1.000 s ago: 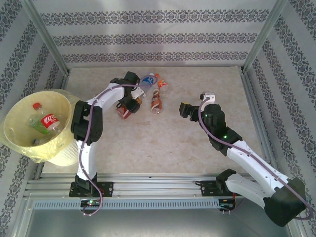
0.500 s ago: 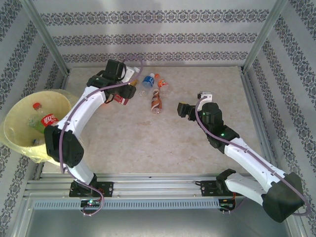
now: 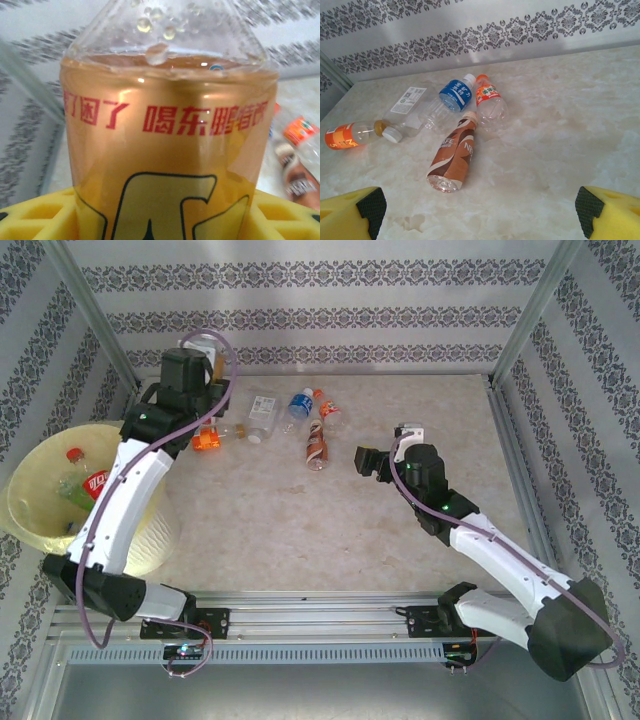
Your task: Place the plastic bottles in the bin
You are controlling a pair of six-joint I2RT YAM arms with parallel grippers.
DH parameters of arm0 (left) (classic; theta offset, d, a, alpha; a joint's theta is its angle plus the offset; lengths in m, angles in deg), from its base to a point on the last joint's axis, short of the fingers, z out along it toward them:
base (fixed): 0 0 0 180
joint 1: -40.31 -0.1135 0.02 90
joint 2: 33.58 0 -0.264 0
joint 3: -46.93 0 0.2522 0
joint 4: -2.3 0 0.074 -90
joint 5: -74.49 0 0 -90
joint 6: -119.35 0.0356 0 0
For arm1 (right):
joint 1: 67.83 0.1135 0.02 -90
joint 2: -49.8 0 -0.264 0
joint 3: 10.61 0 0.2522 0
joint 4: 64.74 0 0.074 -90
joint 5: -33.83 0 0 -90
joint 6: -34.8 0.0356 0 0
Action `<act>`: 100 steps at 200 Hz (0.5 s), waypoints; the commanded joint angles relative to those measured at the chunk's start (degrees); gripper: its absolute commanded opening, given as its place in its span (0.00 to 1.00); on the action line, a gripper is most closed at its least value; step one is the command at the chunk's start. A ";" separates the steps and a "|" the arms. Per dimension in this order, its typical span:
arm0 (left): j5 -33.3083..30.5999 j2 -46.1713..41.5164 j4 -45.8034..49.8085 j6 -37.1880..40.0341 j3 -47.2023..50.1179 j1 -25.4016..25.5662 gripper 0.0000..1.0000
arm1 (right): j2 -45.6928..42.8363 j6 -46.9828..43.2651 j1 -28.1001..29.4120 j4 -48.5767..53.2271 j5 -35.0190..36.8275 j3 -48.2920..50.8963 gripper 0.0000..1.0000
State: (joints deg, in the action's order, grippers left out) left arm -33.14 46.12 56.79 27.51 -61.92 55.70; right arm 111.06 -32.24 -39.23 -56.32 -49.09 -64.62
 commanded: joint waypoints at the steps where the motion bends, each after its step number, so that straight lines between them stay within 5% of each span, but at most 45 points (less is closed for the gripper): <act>1: -12.34 -2.53 2.61 -1.89 -2.03 -0.95 0.61 | 0.94 1.42 -0.65 -2.30 -1.32 -2.20 0.98; 35: -17.46 -5.61 3.22 -0.45 -2.03 -1.61 0.61 | 2.27 1.80 -0.69 -2.46 -2.44 -3.14 0.98; 62: -28.83 -7.26 4.77 -0.88 -3.21 -2.60 0.62 | 3.11 2.08 -0.66 -2.91 -2.97 -3.45 0.98; 100: -32.72 -8.12 12.12 -5.08 -4.62 -11.42 0.61 | 5.06 2.19 -0.74 -4.23 -4.27 -4.16 0.98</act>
State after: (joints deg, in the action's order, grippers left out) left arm -59.28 39.90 62.65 25.78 -65.40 49.19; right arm 114.88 -31.03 -39.25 -58.16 -51.61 -66.66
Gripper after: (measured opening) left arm 0.630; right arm 0.981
